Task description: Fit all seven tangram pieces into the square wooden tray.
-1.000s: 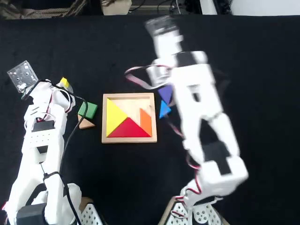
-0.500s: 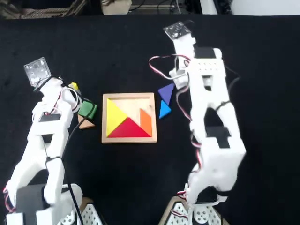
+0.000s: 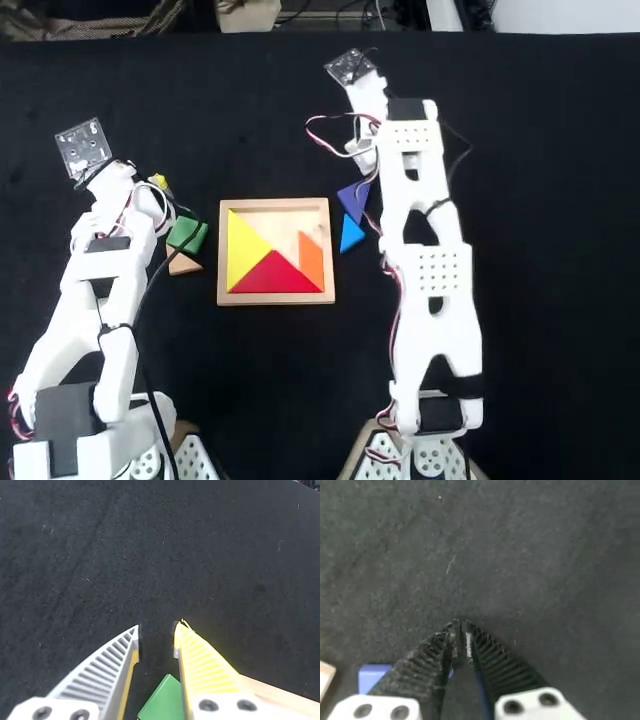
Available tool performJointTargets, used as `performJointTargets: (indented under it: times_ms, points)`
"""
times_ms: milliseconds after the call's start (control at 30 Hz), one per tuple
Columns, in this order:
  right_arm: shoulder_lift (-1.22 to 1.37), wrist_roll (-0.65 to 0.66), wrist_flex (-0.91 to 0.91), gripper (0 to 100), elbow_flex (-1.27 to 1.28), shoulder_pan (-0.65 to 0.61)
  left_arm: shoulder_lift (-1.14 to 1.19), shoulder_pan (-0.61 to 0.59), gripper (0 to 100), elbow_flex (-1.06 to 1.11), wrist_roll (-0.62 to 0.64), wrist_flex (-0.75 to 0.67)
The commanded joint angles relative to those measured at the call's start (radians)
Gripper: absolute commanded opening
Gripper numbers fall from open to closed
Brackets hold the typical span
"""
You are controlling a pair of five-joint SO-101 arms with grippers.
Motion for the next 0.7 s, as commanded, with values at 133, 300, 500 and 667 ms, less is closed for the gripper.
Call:
performJointTargets:
  times_ms: [133, 300, 500, 667]
  points:
    - [0.188, 0.127, 0.199, 1.1, -0.372, -0.008, -0.003, 0.008, 12, -0.056, -0.008, -0.023]
    - [0.269, 0.212, 0.413, 1.1, -0.581, 0.028, -0.003, 0.008, 12, -0.054, -0.008, -0.023]
    - [0.216, 0.310, 0.450, 1.1, -0.506, 0.120, -0.003, 0.008, 12, -0.054, -0.008, -0.023]
    - [0.110, 0.466, 0.451, 1.1, -0.254, 0.184, -0.003, 0.008, 12, -0.054, -0.008, -0.023]
